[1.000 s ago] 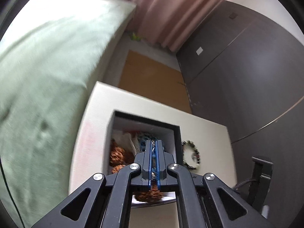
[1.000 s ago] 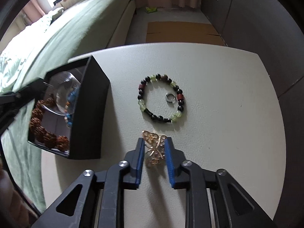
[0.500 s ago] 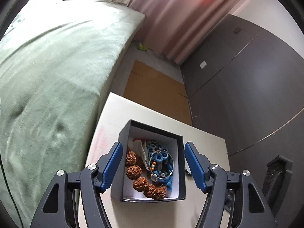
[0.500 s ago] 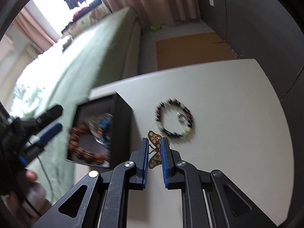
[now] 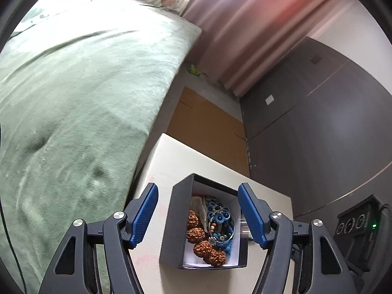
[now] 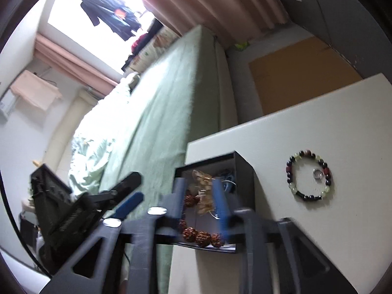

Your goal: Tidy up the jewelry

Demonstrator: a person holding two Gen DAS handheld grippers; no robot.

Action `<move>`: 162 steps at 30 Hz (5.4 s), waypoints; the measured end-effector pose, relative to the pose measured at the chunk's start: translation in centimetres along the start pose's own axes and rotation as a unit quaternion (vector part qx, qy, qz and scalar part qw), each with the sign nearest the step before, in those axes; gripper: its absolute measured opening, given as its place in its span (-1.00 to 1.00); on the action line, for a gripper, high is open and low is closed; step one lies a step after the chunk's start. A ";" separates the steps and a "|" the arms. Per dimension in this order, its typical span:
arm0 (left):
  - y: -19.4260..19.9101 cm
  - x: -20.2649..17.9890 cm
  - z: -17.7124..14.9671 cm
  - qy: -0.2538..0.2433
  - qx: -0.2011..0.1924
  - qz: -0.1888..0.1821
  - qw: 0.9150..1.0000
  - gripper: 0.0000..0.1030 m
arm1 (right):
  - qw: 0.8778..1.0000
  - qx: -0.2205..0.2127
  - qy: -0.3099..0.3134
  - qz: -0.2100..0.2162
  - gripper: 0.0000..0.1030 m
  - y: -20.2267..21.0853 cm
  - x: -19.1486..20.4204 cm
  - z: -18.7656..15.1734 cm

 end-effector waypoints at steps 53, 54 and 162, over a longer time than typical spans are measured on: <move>-8.6 -18.3 -12.6 -0.276 0.119 0.086 0.950 -0.21 | 0.975 -0.040 -0.168 -0.139 0.23 17.9 -19.0 -1.5; -9.2 -18.3 -12.9 -0.279 0.123 0.091 0.948 -0.26 | 0.975 -0.041 -0.171 -0.138 0.23 18.0 -19.2 -1.5; 0.2 -4.1 -0.9 -0.014 0.058 -0.035 0.998 0.12 | 0.990 -0.040 0.042 -0.131 -0.71 3.9 -5.5 1.5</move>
Point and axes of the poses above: each gripper's, at about its wrist camera, not at the fingertips, and y roughly against the way its jaws point, x to its left, z to its top, the point moved 8 cm from there along -y, roughly the way its jaws point, and after that the axes turned 3 degrees about x, right-handed, at the moved point
